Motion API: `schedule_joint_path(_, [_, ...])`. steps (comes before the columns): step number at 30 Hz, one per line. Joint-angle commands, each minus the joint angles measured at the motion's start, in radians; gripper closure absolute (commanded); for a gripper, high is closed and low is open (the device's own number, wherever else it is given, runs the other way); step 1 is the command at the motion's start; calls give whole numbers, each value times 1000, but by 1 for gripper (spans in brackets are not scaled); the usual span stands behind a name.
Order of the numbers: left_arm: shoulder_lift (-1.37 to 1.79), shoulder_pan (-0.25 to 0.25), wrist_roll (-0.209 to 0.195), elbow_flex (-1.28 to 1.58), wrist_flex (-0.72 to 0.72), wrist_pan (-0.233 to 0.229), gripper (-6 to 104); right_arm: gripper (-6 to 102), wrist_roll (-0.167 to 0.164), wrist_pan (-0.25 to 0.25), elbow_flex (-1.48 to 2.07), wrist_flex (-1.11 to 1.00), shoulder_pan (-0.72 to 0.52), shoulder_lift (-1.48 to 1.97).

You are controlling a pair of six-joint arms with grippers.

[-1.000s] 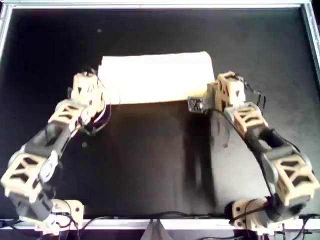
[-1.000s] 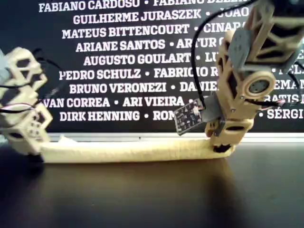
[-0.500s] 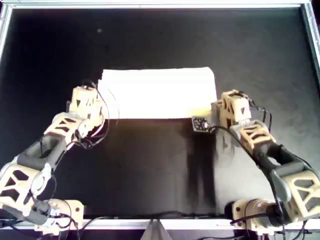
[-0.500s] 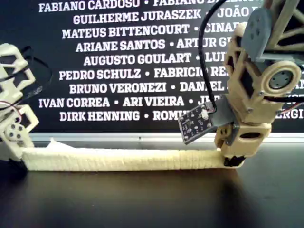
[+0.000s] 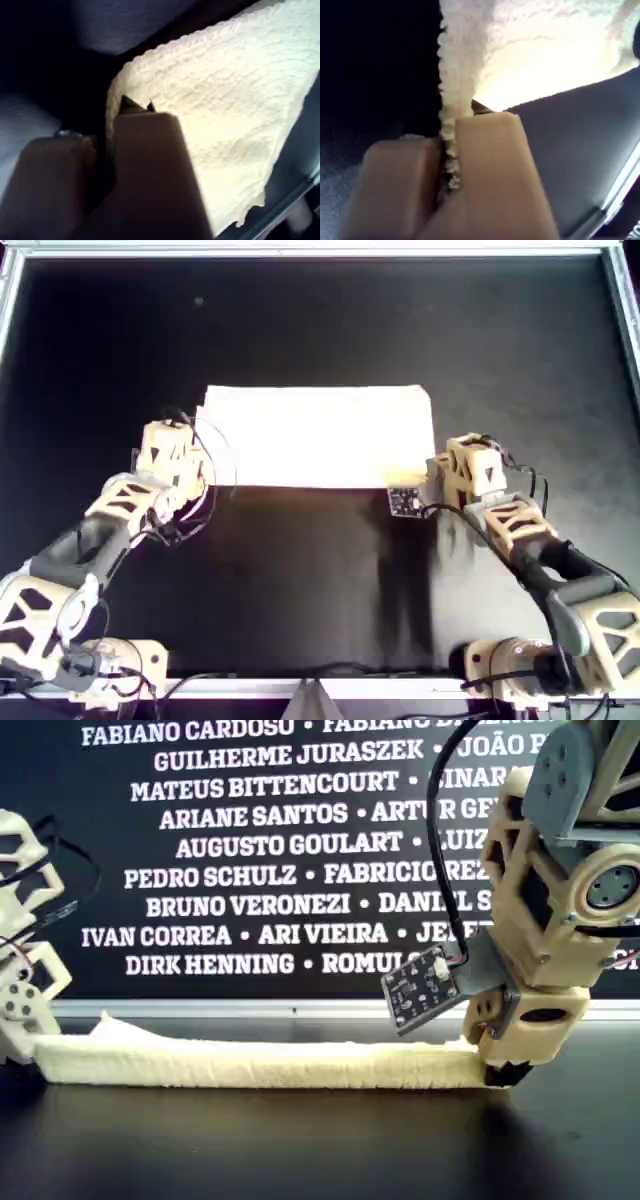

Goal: Fold a cloth

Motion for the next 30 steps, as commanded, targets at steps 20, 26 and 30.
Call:
schedule_joint_path(20, [871,2,5,509,12,-26,21,30,-8,21,492,-37,-18,749])
schedule_joint_path(26, [1216,3,5,658,12,-28,21,29,-8,21,709,-37,-18,1078])
schedule_joint_path(30, [1486,3,5,792,12,-28,21,29,-8,23,815,-37,-20,1281])
